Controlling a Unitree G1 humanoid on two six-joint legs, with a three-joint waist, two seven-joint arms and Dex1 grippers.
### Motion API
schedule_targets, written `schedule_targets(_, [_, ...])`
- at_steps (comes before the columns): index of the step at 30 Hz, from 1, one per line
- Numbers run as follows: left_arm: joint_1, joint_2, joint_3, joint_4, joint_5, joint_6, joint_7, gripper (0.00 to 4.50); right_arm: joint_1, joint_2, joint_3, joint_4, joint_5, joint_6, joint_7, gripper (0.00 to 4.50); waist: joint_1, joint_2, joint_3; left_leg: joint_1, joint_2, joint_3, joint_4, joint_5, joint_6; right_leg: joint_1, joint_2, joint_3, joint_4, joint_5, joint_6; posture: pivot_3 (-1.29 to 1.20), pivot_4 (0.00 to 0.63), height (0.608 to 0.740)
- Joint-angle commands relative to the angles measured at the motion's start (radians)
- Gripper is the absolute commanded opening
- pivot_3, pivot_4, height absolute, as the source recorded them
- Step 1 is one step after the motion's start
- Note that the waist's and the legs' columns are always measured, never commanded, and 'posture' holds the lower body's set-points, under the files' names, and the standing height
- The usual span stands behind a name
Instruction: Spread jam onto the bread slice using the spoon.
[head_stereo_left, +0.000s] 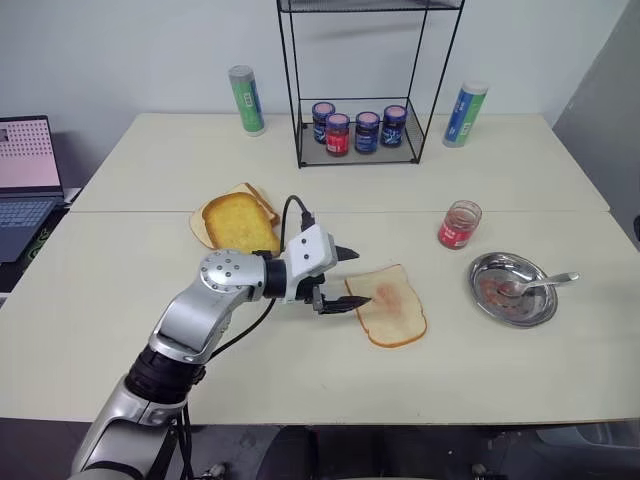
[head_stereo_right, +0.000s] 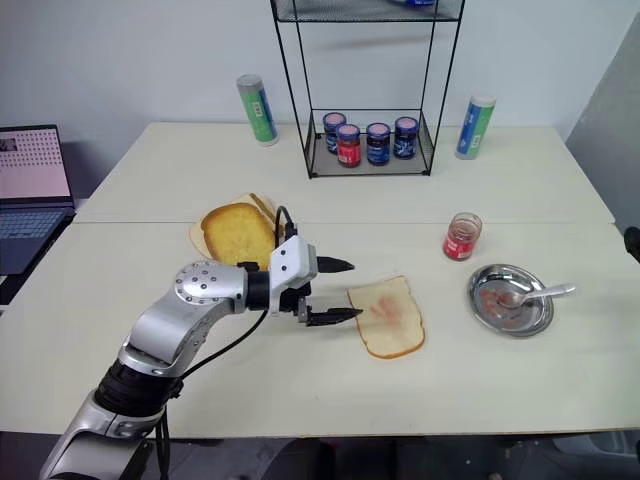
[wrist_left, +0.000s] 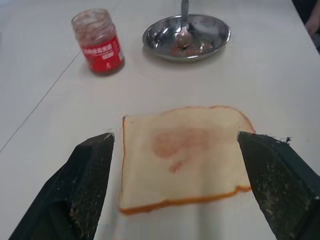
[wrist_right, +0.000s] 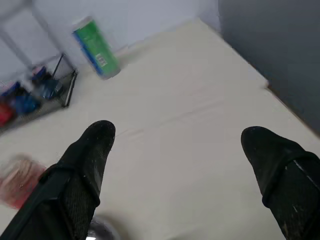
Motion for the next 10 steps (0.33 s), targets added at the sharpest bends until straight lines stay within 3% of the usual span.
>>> schedule_targets(1, [0.026, 0.093, 0.107, -0.034, -0.026, 0.051, -0.003, 4.11, 0.066, -0.087, 0.115, -0.309, 0.008, 0.049, 0.170, 4.49, 0.000, 0.000, 0.000, 0.000, 0.000, 0.000, 0.000, 0.000, 0.000, 0.000, 0.000, 0.000, 0.000, 0.000, 0.000, 0.00, 0.150, 0.740])
schedule_targets(5, [0.087, 0.179, 0.181, -0.035, -0.059, 0.074, -0.028, 4.11, 0.140, -0.110, 0.220, -0.554, 0.061, 0.112, 0.269, 4.49, 0.003, -0.001, 0.001, -0.001, 0.000, -0.003, 0.000, 0.000, 0.000, 0.000, 0.000, -0.003, -0.001, 0.000, 0.000, 0.00, 0.150, 0.740])
schedule_targets(10, [0.156, 0.223, 0.246, -0.083, -0.125, 0.116, -0.045, 4.11, 0.178, -0.118, 0.312, -0.671, 0.036, 0.128, 0.322, 4.49, 0.018, -0.004, 0.002, -0.003, -0.002, -0.003, 0.001, 0.000, 0.000, 0.000, -0.003, -0.003, -0.002, 0.000, 0.000, 0.00, 0.150, 0.740])
